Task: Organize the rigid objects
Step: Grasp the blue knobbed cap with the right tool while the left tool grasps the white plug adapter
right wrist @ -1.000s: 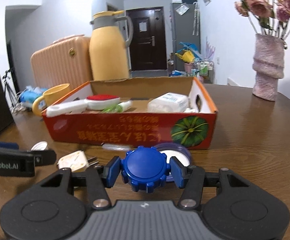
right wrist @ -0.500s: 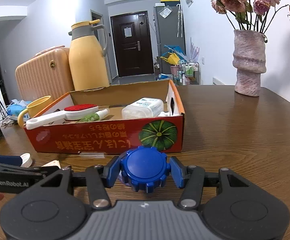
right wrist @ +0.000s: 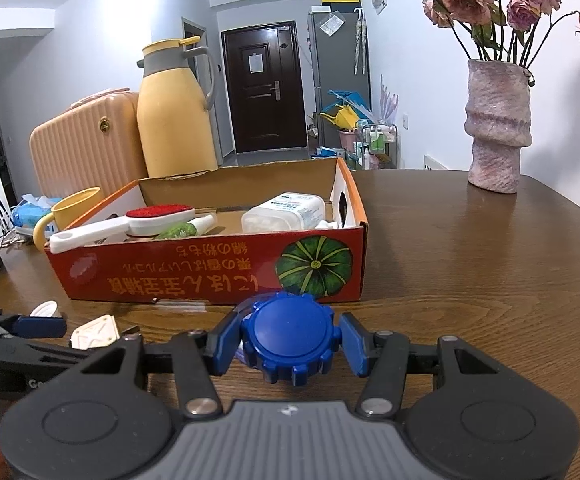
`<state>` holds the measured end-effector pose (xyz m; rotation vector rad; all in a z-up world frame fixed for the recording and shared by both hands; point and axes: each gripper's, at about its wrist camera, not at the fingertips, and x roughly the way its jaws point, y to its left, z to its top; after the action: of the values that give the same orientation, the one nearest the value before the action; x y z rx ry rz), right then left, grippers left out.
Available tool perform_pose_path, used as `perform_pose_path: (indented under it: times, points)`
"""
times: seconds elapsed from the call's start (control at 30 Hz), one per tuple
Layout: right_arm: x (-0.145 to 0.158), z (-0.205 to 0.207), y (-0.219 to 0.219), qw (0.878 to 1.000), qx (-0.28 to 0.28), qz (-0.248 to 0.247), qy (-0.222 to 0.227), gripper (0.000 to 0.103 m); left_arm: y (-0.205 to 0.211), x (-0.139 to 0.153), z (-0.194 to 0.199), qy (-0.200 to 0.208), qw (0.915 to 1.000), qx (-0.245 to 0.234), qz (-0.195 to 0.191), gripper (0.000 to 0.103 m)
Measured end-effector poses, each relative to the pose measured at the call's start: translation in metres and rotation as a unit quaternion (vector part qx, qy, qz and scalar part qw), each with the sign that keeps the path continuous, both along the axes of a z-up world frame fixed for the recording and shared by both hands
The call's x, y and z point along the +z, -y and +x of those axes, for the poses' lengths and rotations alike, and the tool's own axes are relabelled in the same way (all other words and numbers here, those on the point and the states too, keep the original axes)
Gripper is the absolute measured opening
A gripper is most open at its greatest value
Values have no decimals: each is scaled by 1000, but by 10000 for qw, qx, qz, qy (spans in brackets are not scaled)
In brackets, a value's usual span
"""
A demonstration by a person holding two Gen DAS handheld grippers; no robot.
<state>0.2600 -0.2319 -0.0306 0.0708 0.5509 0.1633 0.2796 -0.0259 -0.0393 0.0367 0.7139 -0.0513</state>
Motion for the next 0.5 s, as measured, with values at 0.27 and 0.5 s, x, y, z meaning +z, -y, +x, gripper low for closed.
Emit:
perform_pose_path:
  times: [0.27,0.5]
  points:
    - [-2,-1,-3,10000,25,-56,-18,53,-2,-5,2,-71,9998,-122,-115,74]
    - [-2,-1,-3,10000,27,-63,-20,53,3,-4,-4,1,9993,-364,-111,57]
